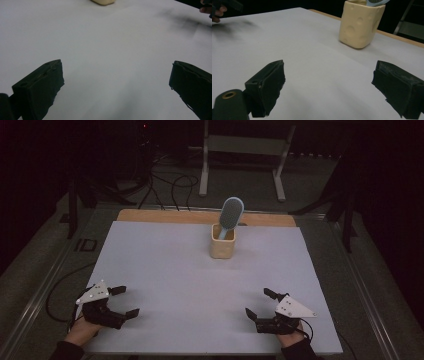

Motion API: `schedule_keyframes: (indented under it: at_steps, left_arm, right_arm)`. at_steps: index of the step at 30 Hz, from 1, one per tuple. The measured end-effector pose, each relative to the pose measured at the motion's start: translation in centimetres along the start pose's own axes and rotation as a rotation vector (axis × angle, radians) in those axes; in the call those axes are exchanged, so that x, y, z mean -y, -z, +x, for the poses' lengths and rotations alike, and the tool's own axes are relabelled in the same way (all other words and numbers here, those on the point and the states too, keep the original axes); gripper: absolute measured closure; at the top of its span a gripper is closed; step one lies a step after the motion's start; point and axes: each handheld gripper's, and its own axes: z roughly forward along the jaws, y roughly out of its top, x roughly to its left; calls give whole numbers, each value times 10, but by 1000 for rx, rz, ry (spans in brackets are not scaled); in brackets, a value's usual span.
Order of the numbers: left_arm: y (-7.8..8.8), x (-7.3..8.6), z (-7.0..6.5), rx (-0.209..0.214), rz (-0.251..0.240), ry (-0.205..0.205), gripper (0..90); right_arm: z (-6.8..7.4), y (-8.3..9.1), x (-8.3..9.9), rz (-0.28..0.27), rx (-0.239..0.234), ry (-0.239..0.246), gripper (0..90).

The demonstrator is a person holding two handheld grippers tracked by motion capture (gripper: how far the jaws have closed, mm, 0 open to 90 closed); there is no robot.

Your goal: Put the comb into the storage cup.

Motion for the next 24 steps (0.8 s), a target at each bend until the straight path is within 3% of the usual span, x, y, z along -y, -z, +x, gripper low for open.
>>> schedule_keyframes:
  at_steps: [5, 11, 17, 24]
  left_arm:
    - [11, 10, -2, -22, -11, 13, 0]
    - [16, 20, -6, -53, 14, 16, 0]
    - [25, 30, -11, -131, 28, 14, 0]
    - [24, 36, -7, -175, 33, 59, 8]
  right_arm:
    - [1, 0, 0, 0, -1, 1, 102]
    - [0, 0, 0, -1, -2, -2, 103]
    - [0, 0, 1, 1, -2, -4, 102]
    - [0, -2, 1, 6, -5, -4, 102]
